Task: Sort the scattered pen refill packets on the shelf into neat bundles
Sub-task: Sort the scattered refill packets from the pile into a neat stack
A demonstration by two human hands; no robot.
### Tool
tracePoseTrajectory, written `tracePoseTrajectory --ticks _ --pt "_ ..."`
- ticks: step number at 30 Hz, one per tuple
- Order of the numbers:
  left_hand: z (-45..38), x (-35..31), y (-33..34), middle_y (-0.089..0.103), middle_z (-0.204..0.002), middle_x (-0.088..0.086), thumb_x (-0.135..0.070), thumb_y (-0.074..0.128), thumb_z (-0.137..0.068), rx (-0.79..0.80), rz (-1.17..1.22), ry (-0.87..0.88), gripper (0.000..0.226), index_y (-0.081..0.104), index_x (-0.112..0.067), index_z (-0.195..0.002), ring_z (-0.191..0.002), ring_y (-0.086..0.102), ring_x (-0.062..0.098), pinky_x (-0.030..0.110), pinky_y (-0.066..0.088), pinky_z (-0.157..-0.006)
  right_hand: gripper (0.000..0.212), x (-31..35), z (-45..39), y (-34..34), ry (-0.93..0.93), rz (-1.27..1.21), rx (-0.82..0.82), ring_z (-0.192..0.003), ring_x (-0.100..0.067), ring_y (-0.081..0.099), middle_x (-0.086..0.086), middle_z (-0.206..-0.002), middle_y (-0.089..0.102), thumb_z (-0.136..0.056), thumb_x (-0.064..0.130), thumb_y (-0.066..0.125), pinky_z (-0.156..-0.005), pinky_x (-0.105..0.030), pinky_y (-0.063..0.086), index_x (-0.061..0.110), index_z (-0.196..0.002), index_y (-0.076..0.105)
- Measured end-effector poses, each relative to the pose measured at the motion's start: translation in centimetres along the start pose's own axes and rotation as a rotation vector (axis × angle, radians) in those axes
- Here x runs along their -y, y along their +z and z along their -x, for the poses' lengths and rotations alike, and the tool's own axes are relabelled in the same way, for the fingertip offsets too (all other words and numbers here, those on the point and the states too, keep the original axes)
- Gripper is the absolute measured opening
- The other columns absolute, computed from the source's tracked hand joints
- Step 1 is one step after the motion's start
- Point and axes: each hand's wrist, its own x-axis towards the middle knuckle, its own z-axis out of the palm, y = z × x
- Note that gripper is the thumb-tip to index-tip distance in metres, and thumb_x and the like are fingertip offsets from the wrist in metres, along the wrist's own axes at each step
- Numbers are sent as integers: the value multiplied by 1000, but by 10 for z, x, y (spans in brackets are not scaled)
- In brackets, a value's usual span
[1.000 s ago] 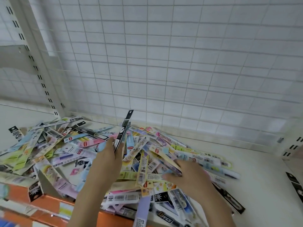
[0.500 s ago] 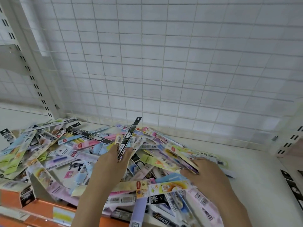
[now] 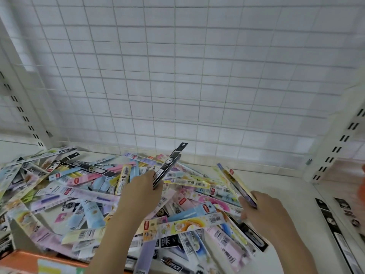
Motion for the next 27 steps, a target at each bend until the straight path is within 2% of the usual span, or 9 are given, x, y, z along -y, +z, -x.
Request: tracePoseTrajectory --ticks 4,8,10,13,15,17,19,22,27 --pt "-19 -19 5 40 -59 -4 -27 45 -93 91 -98 105 36 29 -23 -60 -53 40 12 23 29 -45 29 -4 -1 0 21 -126 -58 -69 -26 63 -8 -73 64 -95 32 45 -61 -36 49 9 -78 48" --pt "-35 -35 23 49 -68 -1 -26 50 -87 215 -129 158 22 41 -20 -69 -66 50 20 27 39 -58 23 -7 3 -8 17 -195 -100 -57 -22 48 -5 -66 50 -96 22 45 -53 -32 36 13 -76 37" --pt "-39 -41 32 60 -88 5 -31 55 -87 287 -159 173 16 49 -16 -87 -77 55 24 30 42 -65 3 -9 5 -12 25 -212 -106 -62 -18 49 -1 -72 50 -96 15 44 -54 -31 36 12 -95 43" --pt "-44 -44 43 63 -102 10 -39 56 -87 350 -225 188 32 54 -11 -102 -93 60 29 34 46 -72 33 -13 5 -14 61 -234 -111 -74 -22 53 -6 -90 55 -96 10 43 -57 -31 36 13 -129 39" --pt "-45 -44 45 63 -97 9 -34 55 -88 350 -224 176 27 55 -11 -103 -88 60 28 33 44 -68 46 -17 3 -15 64 -237 -130 -82 -23 50 -10 -107 54 -95 8 42 -64 -31 36 12 -139 32" --pt "-46 -44 46 58 -77 3 -25 52 -88 320 -198 182 9 53 -15 -88 -73 56 24 28 40 -59 45 -20 1 -16 47 -226 -143 -80 -22 48 -11 -105 51 -92 3 43 -64 -30 35 11 -136 36" --pt "-44 -46 45 49 -65 -2 -21 48 -89 288 -173 174 15 46 -17 -75 -62 51 18 24 36 -51 35 -20 0 -18 29 -220 -137 -73 -21 50 -6 -89 47 -89 0 44 -56 -27 35 10 -122 46" --pt "-43 -49 46 54 -66 1 -30 48 -91 259 -143 154 24 47 -14 -73 -57 49 16 23 33 -45 22 -21 0 -20 5 -245 -126 -69 -21 52 -6 -81 45 -87 2 45 -50 -24 32 11 -107 46" --pt "-36 -55 48 50 -57 -2 -46 54 -87 231 -60 48 38 48 -14 -68 -48 46 11 23 35 -44 18 -27 0 -25 -66 -238 -103 -61 -14 44 -3 -74 43 -88 3 46 -48 -22 26 14 -103 43"
